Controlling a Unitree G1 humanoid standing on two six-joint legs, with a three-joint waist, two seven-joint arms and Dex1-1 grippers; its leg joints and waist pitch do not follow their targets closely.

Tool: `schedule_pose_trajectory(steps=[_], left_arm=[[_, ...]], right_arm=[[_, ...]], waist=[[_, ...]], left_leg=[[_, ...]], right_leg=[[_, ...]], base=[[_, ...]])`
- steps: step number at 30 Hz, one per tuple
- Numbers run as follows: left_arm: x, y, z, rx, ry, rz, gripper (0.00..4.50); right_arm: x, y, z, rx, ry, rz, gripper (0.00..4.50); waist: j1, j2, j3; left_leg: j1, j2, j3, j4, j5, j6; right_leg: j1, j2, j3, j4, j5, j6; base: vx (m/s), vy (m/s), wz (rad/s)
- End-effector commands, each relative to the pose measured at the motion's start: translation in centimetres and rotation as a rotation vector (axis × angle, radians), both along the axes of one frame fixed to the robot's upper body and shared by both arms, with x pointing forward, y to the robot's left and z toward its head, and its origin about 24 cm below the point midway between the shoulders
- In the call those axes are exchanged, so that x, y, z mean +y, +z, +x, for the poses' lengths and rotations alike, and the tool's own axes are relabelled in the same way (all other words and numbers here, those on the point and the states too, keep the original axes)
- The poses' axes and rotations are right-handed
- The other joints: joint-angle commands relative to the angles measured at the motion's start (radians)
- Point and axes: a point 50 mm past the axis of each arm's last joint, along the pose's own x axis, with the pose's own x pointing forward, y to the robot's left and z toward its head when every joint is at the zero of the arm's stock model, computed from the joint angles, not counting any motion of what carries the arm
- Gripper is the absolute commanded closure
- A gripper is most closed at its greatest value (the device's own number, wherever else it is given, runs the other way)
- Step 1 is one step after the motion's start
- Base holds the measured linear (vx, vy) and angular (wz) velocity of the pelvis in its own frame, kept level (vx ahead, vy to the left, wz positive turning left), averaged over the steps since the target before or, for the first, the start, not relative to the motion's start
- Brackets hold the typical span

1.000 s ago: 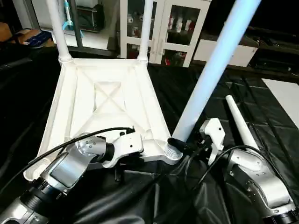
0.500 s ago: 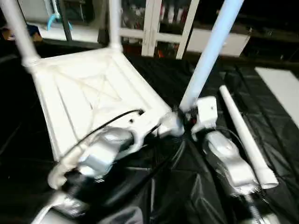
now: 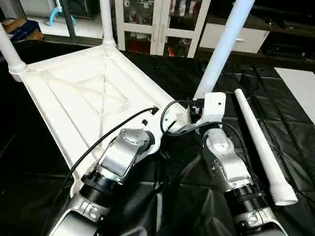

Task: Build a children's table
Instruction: Insert table leg to table base

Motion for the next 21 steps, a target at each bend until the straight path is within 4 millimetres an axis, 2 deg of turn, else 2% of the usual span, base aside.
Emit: schedule_pose_trajectory(steps=[1, 3, 5, 6, 9, 11, 12, 15, 17, 19, 21], left_arm=[[0.9, 1.4, 0.3, -0.039, 0.032, -0.023, 4.50], [0.9, 1.3, 0.3, -0.038, 0.034, -0.023, 4.50], [0.9, 1.3, 0.3, -0.036, 0.035, -0.025, 4.50], [0.9, 1.3, 0.3, -0.035, 0.035, -0.025, 4.50], [0.9, 1.4, 0.3, -0.034, 0.035, -0.026, 4.50], [1.0, 1.4, 0.3, -0.033, 0.036, -0.025, 4.50], [1.0, 1.4, 0.3, -0.033, 0.037, -0.024, 4.50], [1.3, 1.3, 0.3, -0.031, 0.038, -0.022, 4.50], [1.4, 1.2, 0.3, -0.030, 0.038, -0.019, 4.50], [1.7, 1.1, 0.3, -0.028, 0.036, -0.015, 4.50], [2.1, 0.8, 0.3, -0.036, 0.003, -0.003, 4.50]], right_arm=[[-4.9, -4.8, -0.9, 0.212, -0.189, -0.073, 2.29], [-4.7, -4.5, -0.9, 0.191, -0.171, -0.050, 1.94], [-4.5, -4.4, -0.8, 0.177, -0.151, -0.052, 1.88], [-4.2, -4.2, -0.8, 0.164, -0.128, -0.043, 1.66], [-3.7, -3.6, -0.7, 0.132, -0.077, -0.040, 1.52], [-3.4, -3.4, -0.7, 0.116, -0.054, -0.047, 1.40], [-3.3, -3.2, -0.7, 0.102, -0.036, -0.052, 1.19], [-2.7, -2.8, -1.0, 0.084, 0.024, -0.040, 1.14], [-2.3, -2.5, -1.4, 0.073, 0.075, -0.035, 0.85], [-2.3, -2.1, -2.4, 0.046, 0.155, -0.060, 0.73], [-3.4, -1.7, -3.6, 0.021, 0.189, -0.070, 0.56]], waist=[[0.008, 0.014, -0.046], [0.009, 0.012, -0.049], [0.011, 0.012, -0.052], [0.014, 0.012, -0.056], [0.026, 0.011, -0.062], [0.028, 0.009, -0.062], [0.030, 0.008, -0.063], [0.032, 0.007, -0.061], [0.033, 0.002, -0.059], [0.036, 0.003, -0.055], [0.035, 0.000, -0.054]], left_leg=[[0.010, 0.083, -0.028, -0.078, -0.079, 0.093], [0.010, 0.080, -0.025, -0.077, -0.085, 0.074], [0.013, 0.077, -0.022, -0.074, -0.057, 0.081], [0.011, 0.076, -0.020, -0.071, -0.021, 0.095], [0.010, 0.074, -0.017, -0.062, 0.093, 0.150], [0.009, 0.075, -0.016, -0.060, 0.107, 0.174], [0.008, 0.076, -0.016, -0.058, 0.100, 0.181], [0.005, 0.075, -0.014, -0.057, 0.064, 0.183], [0.004, 0.077, -0.015, -0.058, 0.029, 0.175], [0.002, 0.079, -0.017, -0.061, -0.017, 0.151], [0.002, 0.080, -0.019, -0.063, -0.044, 0.134]], right_leg=[[0.052, -0.083, 0.041, -0.045, -0.065, -0.281], [0.052, -0.083, 0.043, -0.046, -0.061, -0.265], [0.051, -0.081, 0.043, -0.041, -0.021, -0.269], [0.056, -0.081, 0.044, -0.034, 0.030, -0.279], [0.058, -0.080, 0.043, -0.018, 0.169, -0.302], [0.060, -0.083, 0.042, -0.017, 0.180, -0.312], [0.060, -0.085, 0.042, -0.018, 0.165, -0.315], [0.059, -0.084, 0.043, -0.021, 0.110, -0.314], [0.058, -0.084, 0.043, -0.026, 0.058, -0.305], [0.057, -0.082, 0.043, -0.032, -0.012, -0.281], [0.055, -0.083, 0.043, -0.036, -0.052, -0.265]], base=[[0.000, 0.000, 0.00], [0.000, 0.000, 0.00], [0.000, 0.000, 0.00], [0.000, 0.000, 0.00], [0.000, 0.000, 0.00], [0.000, 0.000, 0.00], [0.000, 0.000, 0.00], [0.000, 0.000, 0.00], [0.000, 0.000, 0.00], [0.000, 0.000, 0.00], [0.000, 0.000, 0.00]])
